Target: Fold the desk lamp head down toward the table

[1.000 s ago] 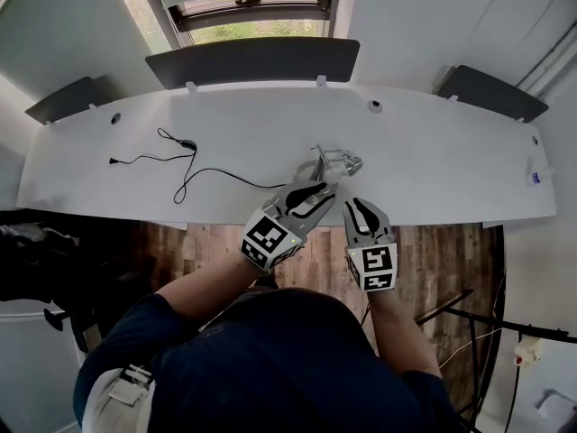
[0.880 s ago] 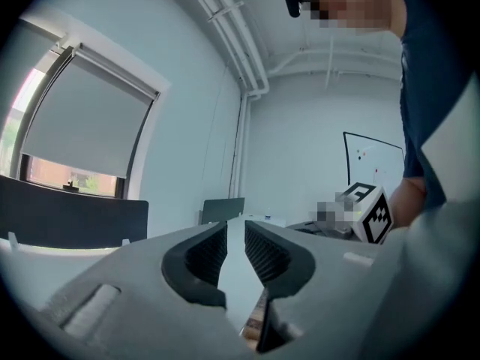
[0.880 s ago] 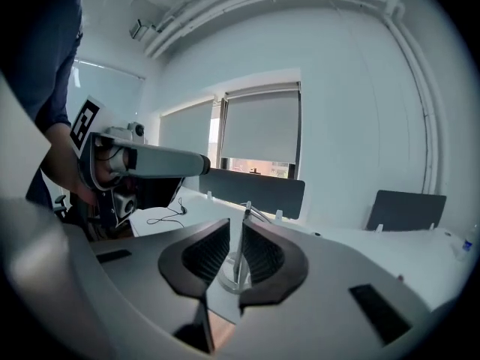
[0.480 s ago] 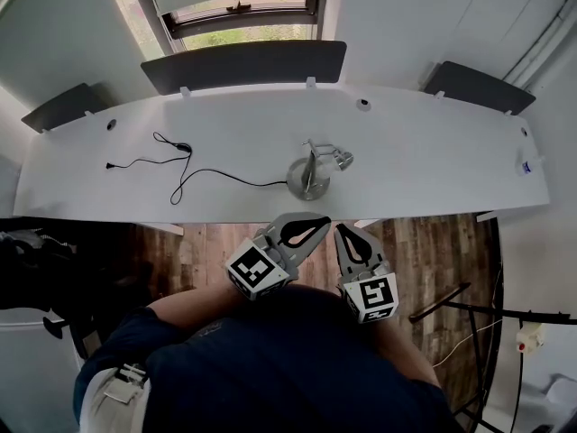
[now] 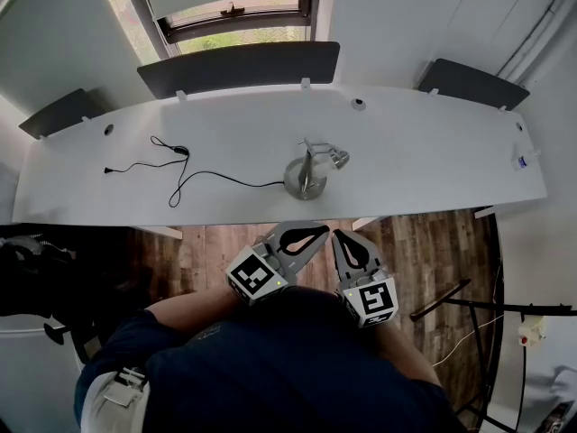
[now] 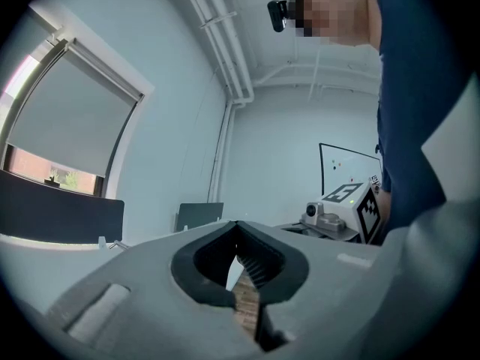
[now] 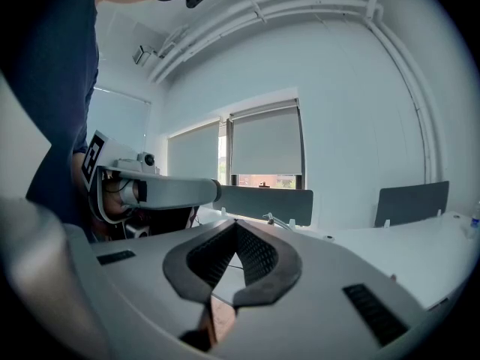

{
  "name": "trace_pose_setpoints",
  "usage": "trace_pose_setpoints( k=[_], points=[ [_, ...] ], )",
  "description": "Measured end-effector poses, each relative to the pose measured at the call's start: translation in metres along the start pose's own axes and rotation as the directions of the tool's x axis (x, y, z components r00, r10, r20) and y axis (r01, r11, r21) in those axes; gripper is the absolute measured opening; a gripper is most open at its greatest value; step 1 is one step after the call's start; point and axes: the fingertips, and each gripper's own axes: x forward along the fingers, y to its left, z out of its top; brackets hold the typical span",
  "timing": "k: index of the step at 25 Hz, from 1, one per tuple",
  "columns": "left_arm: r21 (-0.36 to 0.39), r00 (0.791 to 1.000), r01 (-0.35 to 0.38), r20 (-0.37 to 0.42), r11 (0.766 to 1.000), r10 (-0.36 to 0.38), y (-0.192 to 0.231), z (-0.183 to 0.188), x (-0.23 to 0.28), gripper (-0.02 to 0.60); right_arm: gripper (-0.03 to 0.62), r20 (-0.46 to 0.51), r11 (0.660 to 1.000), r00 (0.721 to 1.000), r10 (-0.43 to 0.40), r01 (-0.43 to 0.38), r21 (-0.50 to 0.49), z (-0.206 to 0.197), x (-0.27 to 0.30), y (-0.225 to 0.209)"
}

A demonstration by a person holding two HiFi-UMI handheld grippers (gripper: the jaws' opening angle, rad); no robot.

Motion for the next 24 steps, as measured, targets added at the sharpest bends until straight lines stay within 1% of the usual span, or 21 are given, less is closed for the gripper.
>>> trace_pose_setpoints(
  k=[3,13,24],
  points=[
    [0.010,1.000,0.004,-0.002,1.000,-0.004,-0.001,0.000,-0.002,0.006,0.011,-0.003,1.000,1.000,0.004,-0.004,-0.006,-0.001,0.001,0.001],
    [0.004,1.000,0.018,0.001,1.000,-0.018,-0.009,0.003,0.002,0.006,0.010,0.008,1.000,1.000,-0.007,0.007,-0.004,0.004,-0.009,-0.002],
    [0.004,1.000,0.014,-0.001,1.000,-0.014,-0.011,0.004,0.001,0.006,0.009,0.011,1.000,1.000,-0.008,0.008,-0.010,0.004,-0.012,-0.002]
  ],
)
